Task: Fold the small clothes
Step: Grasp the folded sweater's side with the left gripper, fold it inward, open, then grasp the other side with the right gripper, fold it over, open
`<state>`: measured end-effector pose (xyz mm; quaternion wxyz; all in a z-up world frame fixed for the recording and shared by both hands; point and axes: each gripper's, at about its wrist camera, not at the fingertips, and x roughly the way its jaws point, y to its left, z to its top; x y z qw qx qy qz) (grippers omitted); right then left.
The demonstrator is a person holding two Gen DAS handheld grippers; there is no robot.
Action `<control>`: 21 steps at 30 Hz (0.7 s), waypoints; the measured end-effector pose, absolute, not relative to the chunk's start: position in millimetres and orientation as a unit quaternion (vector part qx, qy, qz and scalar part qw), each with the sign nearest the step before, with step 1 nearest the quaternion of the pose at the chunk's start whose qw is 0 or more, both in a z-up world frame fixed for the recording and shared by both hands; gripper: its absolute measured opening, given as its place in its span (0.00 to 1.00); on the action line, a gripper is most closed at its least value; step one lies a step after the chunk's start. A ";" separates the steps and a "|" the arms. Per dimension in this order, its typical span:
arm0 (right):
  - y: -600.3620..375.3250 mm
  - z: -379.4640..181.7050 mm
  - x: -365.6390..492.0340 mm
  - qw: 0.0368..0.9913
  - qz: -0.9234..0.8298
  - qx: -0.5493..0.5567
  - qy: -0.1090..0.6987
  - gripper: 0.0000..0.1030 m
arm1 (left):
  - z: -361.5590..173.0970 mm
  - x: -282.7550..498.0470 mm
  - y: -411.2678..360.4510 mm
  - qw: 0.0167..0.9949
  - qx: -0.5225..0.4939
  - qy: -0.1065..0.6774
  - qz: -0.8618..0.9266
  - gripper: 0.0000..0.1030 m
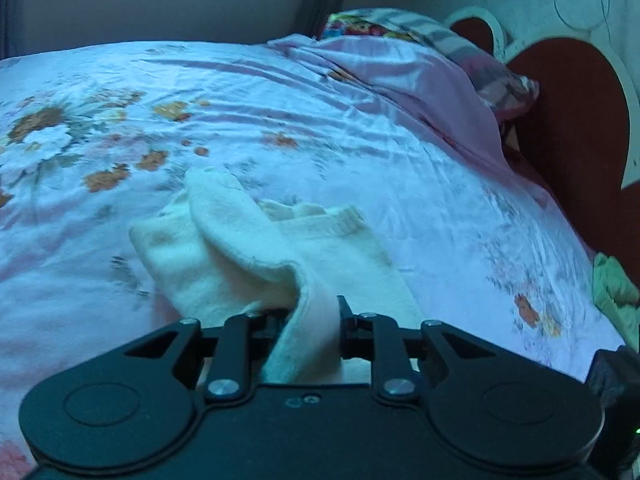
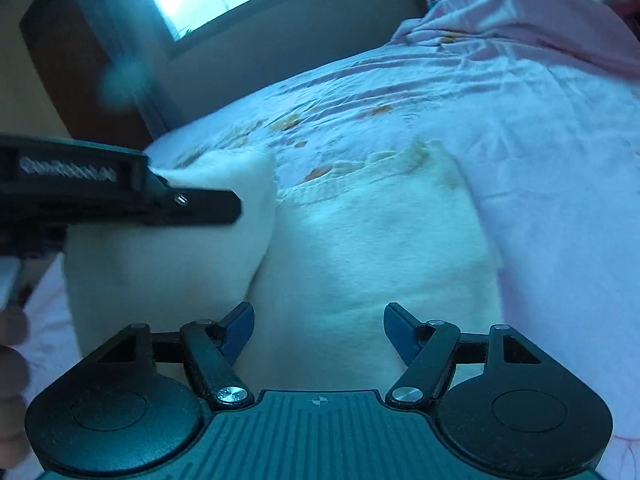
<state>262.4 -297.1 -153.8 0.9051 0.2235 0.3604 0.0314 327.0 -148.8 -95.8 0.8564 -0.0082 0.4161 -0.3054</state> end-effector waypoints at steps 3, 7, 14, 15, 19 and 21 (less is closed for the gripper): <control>-329.0 -155.9 242.2 0.894 0.040 0.256 0.366 0.69 | -118.9 319.9 -194.0 0.838 0.018 0.448 -0.311 0.26; -358.0 -162.0 220.9 0.884 0.057 0.289 0.364 0.69 | -123.0 310.9 -209.4 0.826 0.005 0.467 -0.315 0.44; -370.0 -157.0 203.6 0.881 0.055 0.320 0.345 0.69 | -86.6 291.9 -210.0 0.827 -0.010 0.438 -0.353 0.64; -372.2 -154.6 197.9 0.880 0.058 0.325 0.342 0.69 | -82.1 289.8 -205.5 0.833 -0.011 0.431 -0.346 0.64; -374.3 -144.7 189.4 0.880 0.067 0.330 0.334 0.69 | -74.7 285.2 -171.9 0.860 -0.021 0.410 -0.303 0.68; -374.5 -139.1 183.7 0.878 0.073 0.340 0.328 0.69 | -79.8 282.8 -152.3 0.873 -0.011 0.408 -0.267 0.68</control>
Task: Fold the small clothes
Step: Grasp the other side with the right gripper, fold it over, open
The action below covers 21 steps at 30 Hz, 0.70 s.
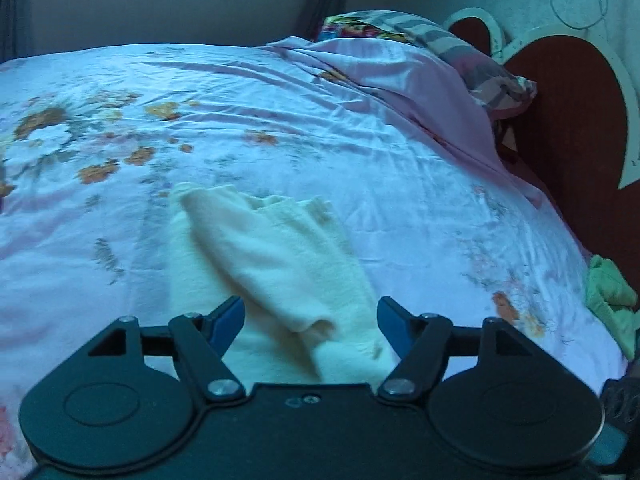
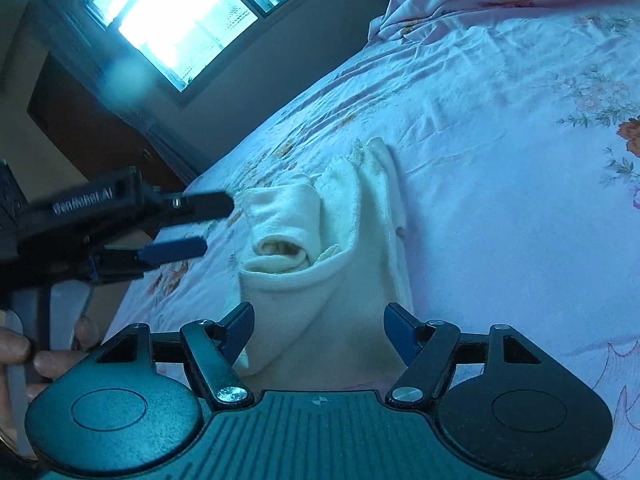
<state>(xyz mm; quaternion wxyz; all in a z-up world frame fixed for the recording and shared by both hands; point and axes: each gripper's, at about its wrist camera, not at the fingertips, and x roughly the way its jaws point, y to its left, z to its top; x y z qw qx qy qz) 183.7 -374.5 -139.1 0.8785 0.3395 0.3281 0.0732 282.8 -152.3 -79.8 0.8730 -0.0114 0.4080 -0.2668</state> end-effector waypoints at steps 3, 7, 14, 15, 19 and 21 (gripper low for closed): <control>-368.6 -134.4 185.7 0.875 0.087 0.344 0.330 0.69 | -97.6 282.4 -132.9 0.871 0.000 0.427 -0.242 0.68; -349.5 -142.4 208.3 0.861 0.097 0.345 0.361 0.69 | -117.0 291.0 -125.5 0.869 0.012 0.446 -0.213 0.65; -334.7 -148.2 236.3 0.859 0.059 0.347 0.372 0.68 | -121.4 336.0 -151.5 0.876 0.050 0.451 -0.161 0.62; -338.6 -150.8 236.0 0.859 0.039 0.351 0.370 0.61 | -124.9 343.5 -159.7 0.872 0.055 0.458 -0.163 0.62; -363.6 -164.2 215.7 0.847 0.021 0.386 0.366 0.10 | -126.7 350.3 -195.7 0.872 0.071 0.447 -0.188 0.59; -368.6 -173.3 206.3 0.844 0.016 0.381 0.377 0.10 | -125.3 349.8 -214.3 0.873 0.077 0.437 -0.203 0.65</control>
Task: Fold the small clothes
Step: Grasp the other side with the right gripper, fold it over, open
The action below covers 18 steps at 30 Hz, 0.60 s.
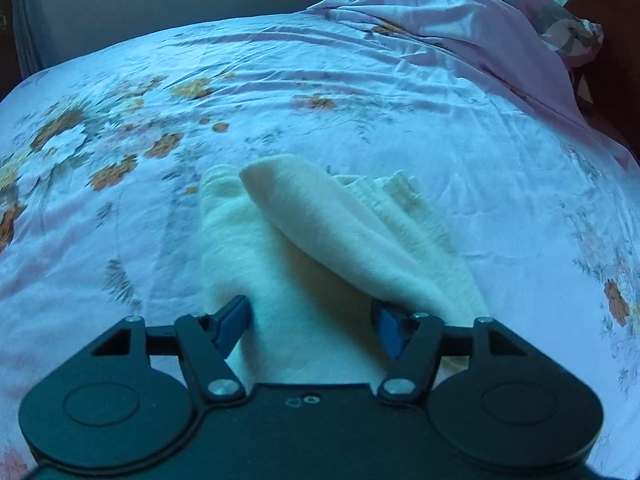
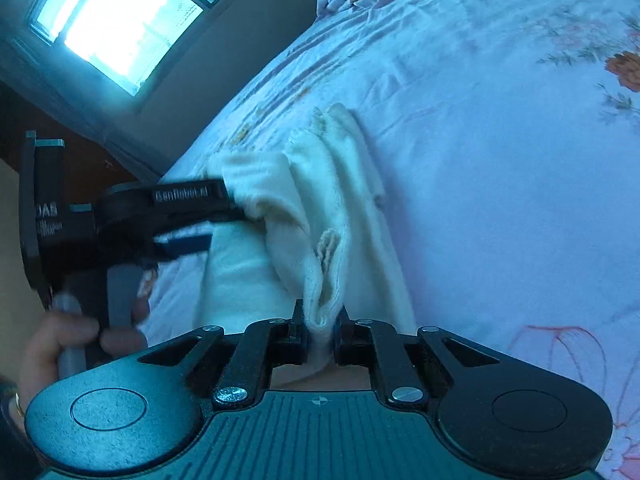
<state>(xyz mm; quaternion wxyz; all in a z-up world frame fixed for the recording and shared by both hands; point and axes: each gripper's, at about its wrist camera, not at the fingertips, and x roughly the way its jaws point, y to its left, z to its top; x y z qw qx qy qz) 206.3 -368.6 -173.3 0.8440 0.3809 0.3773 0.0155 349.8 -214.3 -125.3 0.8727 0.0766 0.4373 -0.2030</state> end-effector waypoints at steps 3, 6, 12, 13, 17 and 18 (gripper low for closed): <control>-374.9 -179.8 193.9 0.841 0.010 0.385 0.379 0.10 | -121.9 343.9 -231.3 0.864 0.053 0.432 -0.251 0.65; -377.4 -176.6 189.6 0.840 0.024 0.387 0.379 0.10 | -119.2 333.5 -227.1 0.863 0.044 0.432 -0.257 0.65; -381.1 -169.6 203.4 0.835 0.049 0.410 0.365 0.69 | -108.8 307.8 -158.7 0.889 0.032 0.409 -0.202 0.69; -377.9 -167.7 207.1 0.839 0.043 0.401 0.364 0.69 | -109.1 303.3 -148.4 0.891 0.031 0.408 -0.196 0.69; -369.7 -167.3 222.4 0.847 0.016 0.379 0.373 0.10 | -115.2 287.0 -113.0 0.897 0.035 0.409 -0.162 0.70; -367.7 -166.1 221.1 0.849 0.012 0.372 0.374 0.10 | -117.3 285.1 -108.3 0.896 0.033 0.413 -0.159 0.70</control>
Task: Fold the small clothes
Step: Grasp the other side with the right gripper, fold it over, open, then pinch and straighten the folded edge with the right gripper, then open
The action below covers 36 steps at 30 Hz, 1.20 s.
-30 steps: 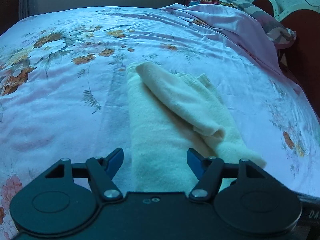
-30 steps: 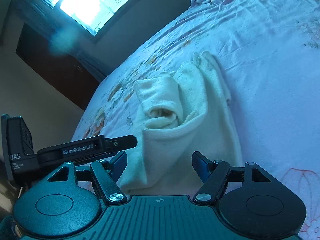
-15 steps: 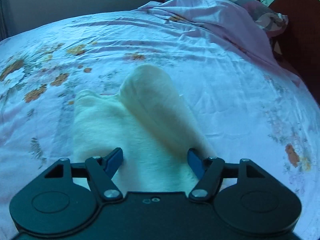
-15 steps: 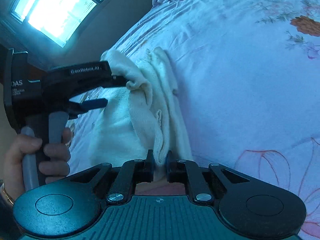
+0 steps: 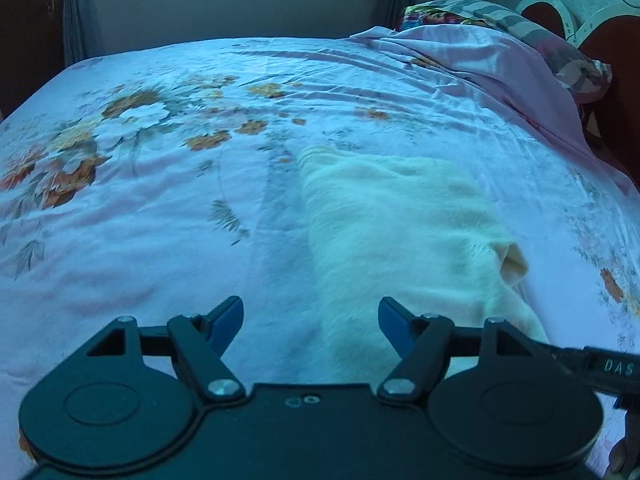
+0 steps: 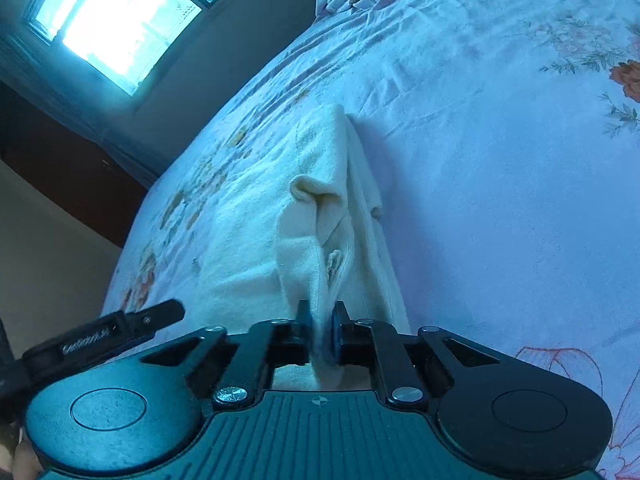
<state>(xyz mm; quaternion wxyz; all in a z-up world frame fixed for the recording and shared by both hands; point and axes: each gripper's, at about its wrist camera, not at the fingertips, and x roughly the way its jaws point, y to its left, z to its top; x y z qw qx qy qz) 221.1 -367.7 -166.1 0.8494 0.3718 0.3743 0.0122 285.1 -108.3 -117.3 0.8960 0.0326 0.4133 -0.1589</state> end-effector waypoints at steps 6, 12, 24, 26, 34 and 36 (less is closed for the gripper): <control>-368.7 -150.6 198.5 0.880 -0.013 0.310 0.358 0.04 | -125.6 277.3 -106.5 0.894 0.025 0.413 -0.173 0.70; -370.4 -155.1 197.8 0.881 -0.006 0.292 0.373 0.01 | -143.9 271.2 -124.9 0.884 0.030 0.425 -0.194 0.71; -365.4 -152.9 296.4 0.886 -0.014 0.251 0.389 0.43 | -154.3 264.8 -116.8 0.877 0.016 0.436 -0.201 0.80; -357.8 -157.7 303.1 0.890 -0.013 0.216 0.402 0.31 | -155.1 265.6 -115.6 0.876 0.014 0.437 -0.202 0.81; -359.1 -176.6 290.5 0.898 -0.044 0.163 0.405 0.11 | -159.4 263.9 -119.9 0.869 0.009 0.444 -0.218 0.80; -359.8 -174.7 288.5 0.900 -0.049 0.160 0.402 0.11 | -161.0 263.0 -121.3 0.869 0.016 0.444 -0.217 0.81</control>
